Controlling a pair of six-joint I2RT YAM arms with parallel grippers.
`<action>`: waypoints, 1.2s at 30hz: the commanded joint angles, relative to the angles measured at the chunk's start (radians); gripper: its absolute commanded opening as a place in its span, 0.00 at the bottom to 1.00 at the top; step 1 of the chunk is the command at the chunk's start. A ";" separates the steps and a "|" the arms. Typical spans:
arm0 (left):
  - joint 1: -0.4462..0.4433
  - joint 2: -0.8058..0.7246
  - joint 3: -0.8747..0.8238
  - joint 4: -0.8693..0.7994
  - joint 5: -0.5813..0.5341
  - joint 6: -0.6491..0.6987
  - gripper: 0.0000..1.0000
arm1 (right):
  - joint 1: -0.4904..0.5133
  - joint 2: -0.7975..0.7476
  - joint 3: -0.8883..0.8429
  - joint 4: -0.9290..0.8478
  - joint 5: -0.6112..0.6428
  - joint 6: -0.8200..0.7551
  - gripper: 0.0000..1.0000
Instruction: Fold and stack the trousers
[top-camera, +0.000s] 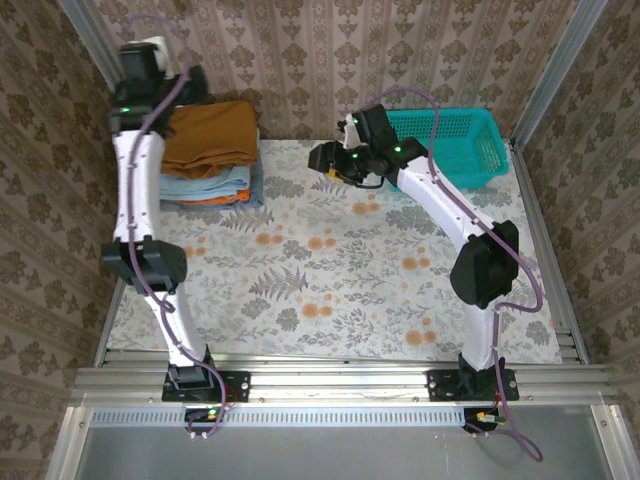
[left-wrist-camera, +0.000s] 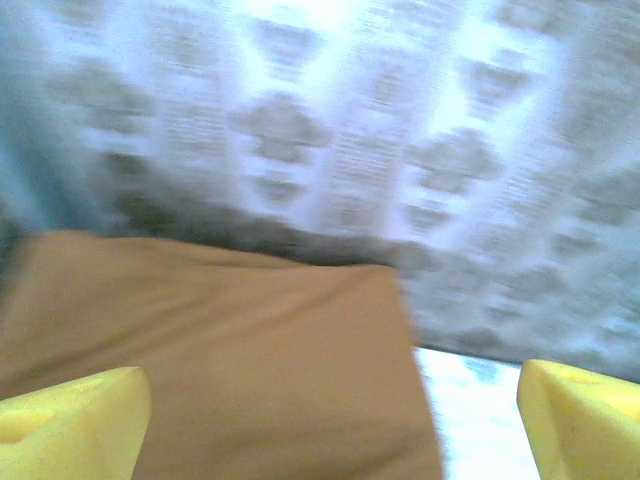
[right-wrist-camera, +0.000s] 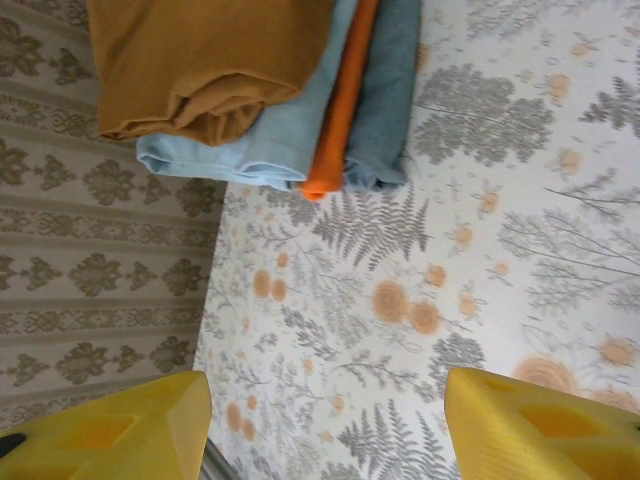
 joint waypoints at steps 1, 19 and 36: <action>-0.029 0.211 -0.019 0.025 0.164 -0.073 0.91 | -0.035 -0.085 -0.092 0.022 0.005 -0.033 0.64; 0.076 -0.140 -0.693 0.448 0.530 -0.195 0.96 | -0.152 -0.367 -0.384 0.050 -0.011 -0.082 0.65; -0.023 -1.310 -1.759 0.696 -0.315 0.034 1.00 | -0.067 -1.125 -1.227 0.606 0.840 -0.623 1.00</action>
